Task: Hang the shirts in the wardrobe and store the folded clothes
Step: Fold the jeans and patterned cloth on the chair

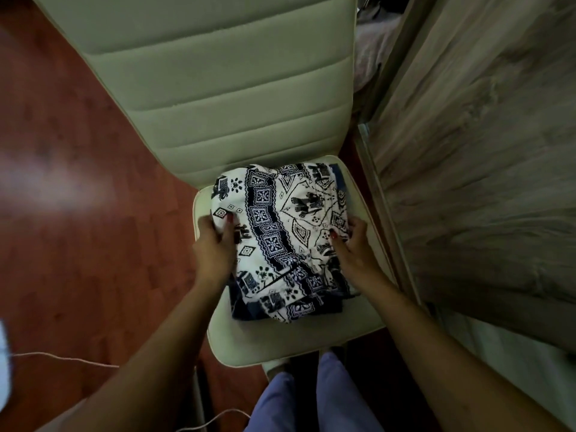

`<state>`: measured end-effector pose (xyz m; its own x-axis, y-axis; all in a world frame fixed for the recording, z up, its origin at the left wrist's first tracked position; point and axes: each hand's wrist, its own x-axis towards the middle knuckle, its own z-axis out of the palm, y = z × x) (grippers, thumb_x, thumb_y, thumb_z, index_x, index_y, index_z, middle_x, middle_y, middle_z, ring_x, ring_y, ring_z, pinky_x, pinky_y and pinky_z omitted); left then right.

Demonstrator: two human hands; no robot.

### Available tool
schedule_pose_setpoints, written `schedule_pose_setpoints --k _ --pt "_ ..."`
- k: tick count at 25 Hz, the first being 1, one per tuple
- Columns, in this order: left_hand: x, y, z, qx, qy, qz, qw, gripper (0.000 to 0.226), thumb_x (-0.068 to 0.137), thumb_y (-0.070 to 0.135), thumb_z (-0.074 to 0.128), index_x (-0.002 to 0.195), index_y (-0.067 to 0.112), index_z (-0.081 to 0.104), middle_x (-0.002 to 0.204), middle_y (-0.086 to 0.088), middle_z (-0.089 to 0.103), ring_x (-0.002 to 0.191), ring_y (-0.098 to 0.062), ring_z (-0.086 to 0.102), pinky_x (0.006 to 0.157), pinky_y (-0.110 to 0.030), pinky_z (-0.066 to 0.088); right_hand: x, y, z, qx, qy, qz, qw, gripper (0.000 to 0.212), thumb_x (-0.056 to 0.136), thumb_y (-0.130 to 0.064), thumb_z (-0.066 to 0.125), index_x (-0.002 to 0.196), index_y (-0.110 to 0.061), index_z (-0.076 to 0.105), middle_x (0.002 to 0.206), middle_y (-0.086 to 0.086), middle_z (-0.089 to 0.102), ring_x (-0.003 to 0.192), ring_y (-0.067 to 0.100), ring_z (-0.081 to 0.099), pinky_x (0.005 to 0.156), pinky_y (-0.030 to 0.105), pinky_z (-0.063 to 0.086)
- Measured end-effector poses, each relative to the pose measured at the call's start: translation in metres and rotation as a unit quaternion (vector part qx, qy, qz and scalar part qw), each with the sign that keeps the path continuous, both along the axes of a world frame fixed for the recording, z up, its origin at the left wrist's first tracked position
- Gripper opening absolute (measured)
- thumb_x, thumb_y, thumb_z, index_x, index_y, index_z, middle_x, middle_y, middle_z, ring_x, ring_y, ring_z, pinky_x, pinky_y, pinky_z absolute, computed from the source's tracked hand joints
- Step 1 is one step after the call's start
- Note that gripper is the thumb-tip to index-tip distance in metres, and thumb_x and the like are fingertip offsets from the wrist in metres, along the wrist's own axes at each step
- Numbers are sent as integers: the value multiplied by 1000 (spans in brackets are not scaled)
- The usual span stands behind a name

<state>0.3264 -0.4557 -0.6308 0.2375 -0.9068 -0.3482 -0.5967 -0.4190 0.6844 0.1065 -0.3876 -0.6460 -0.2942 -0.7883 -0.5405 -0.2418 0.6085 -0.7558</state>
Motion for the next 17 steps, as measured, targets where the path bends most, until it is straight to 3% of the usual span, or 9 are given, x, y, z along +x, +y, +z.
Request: schedule_pose_setpoints --k 4,7,9,12,15,17 --pt "-13 36 16 1 27 3 1000 63 81 44 68 123 11 33 90 9 58 79 -16 58 74 -26 41 0 3 -11 65 20 7 998 52 94 -42 42 133 -13 24 141 14 40 108 23 52 82 30 42" --pt "-21 42 15 -23 51 -45 997 88 75 45 74 138 21 18 127 -1 54 102 -23 61 88 -28 45 2 2 -10 48 23 16 998 48 95 -41 42 131 -12 26 138 13 45 107 23 52 83 31 43" --pt "-19 45 9 -50 48 -104 992 89 75 41 76 139 33 14 144 -2 40 110 -36 58 95 -41 49 2 2 -7 41 11 17 999 45 97 -36 41 131 -11 26 137 13 44 103 18 48 83 30 41" --pt "4 41 -1 -49 45 -179 982 74 76 39 73 134 36 28 138 3 47 99 -37 62 85 -48 54 -4 3 -6 27 9 27 999 44 97 -33 42 131 -12 24 137 14 43 104 18 48 77 23 40" --pt "19 37 -7 -52 -33 -222 973 66 78 47 68 134 29 39 129 1 53 81 -13 56 74 -33 52 -7 7 -8 26 18 42 999 47 93 -41 48 128 -18 26 131 9 47 99 19 56 71 34 53" --pt "19 38 -4 -57 -73 -214 973 67 79 50 68 135 29 37 128 2 49 86 -3 50 74 -30 48 -9 7 -7 32 23 26 999 50 89 -41 56 124 -17 30 118 3 53 86 13 59 65 33 56"
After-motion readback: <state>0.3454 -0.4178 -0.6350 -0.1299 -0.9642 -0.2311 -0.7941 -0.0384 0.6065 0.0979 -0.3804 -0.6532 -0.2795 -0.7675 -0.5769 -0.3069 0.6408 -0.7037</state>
